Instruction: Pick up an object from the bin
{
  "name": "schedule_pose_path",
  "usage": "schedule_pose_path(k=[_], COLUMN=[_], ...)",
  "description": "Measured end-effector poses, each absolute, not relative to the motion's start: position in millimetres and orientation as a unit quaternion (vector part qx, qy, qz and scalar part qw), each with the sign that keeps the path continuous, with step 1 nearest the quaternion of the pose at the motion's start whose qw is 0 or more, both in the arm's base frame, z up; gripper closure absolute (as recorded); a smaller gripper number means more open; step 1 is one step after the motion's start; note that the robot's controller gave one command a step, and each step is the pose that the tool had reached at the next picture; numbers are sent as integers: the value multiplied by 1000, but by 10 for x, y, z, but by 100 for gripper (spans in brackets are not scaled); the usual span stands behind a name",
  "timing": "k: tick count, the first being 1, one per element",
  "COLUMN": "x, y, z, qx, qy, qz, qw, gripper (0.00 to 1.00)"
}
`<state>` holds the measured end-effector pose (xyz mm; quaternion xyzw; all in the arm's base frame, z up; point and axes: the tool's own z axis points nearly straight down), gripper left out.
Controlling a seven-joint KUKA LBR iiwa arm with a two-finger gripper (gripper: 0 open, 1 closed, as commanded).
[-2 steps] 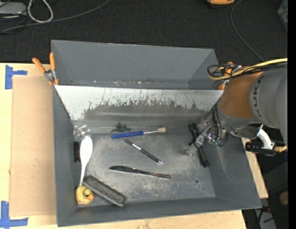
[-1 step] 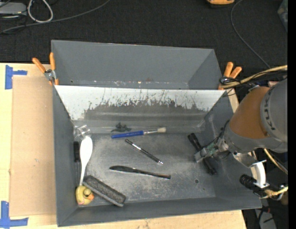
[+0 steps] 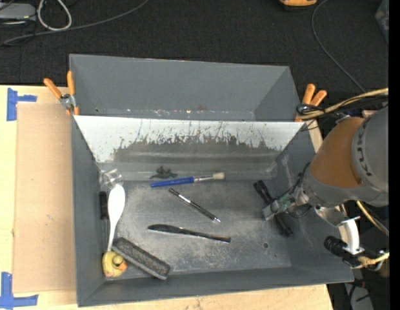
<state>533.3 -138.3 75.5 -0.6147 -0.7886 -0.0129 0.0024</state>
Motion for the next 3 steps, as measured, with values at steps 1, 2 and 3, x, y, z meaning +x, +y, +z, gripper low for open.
schedule_pose_path(k=[1,2,3], x=[5262,5270,5262], y=[-1434,-1427,-1432], z=[1054,1414,1709], qx=[-617,-616,-616], qy=[-787,-788,-788], qz=[-5,-6,-5], qw=[7,7,8], gripper=[100,100,100])
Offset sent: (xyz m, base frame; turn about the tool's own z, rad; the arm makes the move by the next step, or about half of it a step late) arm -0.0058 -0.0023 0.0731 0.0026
